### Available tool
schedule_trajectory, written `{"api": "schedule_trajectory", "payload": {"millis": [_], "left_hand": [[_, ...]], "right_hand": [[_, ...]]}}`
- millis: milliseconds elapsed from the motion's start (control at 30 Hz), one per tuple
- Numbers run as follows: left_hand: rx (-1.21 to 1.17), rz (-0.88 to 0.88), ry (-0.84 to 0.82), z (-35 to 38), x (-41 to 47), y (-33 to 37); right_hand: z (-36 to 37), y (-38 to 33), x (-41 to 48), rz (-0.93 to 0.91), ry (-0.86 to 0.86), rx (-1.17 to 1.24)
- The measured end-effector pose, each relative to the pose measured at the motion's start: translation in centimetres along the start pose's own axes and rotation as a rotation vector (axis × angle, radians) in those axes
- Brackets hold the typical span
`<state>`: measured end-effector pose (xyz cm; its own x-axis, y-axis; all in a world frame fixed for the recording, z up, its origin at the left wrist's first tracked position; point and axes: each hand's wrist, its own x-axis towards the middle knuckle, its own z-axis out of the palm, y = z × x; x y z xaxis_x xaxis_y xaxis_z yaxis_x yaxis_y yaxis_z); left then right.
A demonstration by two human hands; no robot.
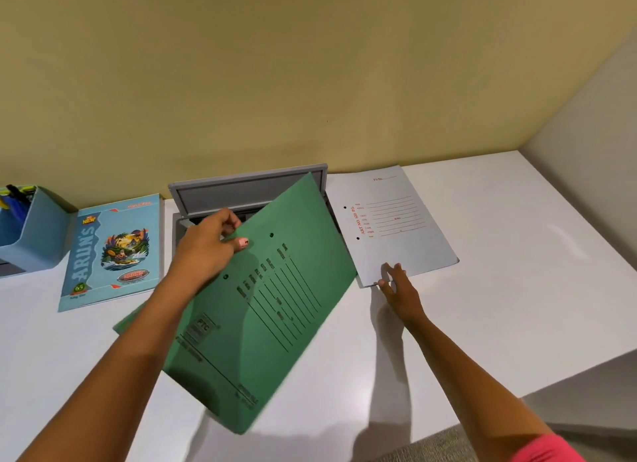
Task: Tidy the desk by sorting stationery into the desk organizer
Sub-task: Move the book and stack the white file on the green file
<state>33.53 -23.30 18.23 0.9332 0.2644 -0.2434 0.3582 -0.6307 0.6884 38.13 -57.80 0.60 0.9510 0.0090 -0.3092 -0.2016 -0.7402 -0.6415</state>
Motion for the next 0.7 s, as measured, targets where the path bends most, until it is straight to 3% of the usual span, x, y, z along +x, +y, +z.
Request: {"api": "schedule_trajectory", "payload": {"millis": [233,333,500,700], "left_hand": [[-0.029,0.118,0.231,-1.9,-0.2,3.5],[-0.246,0.169,0.273,-1.1,0.3,4.6],[-0.595,0.075,0.324,2.9,1.9,5.2],[-0.721,-0.069,0.413,8.0,2.1,6.1]], "right_hand": [[0.6,-3.0,-4.4,0.068,0.297,0.285],[1.5,-4.5,-6.7,0.155,0.255,0.505],[1.6,-6.9,-9.6,0.175,0.042,1.125],[0.3,-5.9,-10.1,0.341,0.036,1.696]]}}
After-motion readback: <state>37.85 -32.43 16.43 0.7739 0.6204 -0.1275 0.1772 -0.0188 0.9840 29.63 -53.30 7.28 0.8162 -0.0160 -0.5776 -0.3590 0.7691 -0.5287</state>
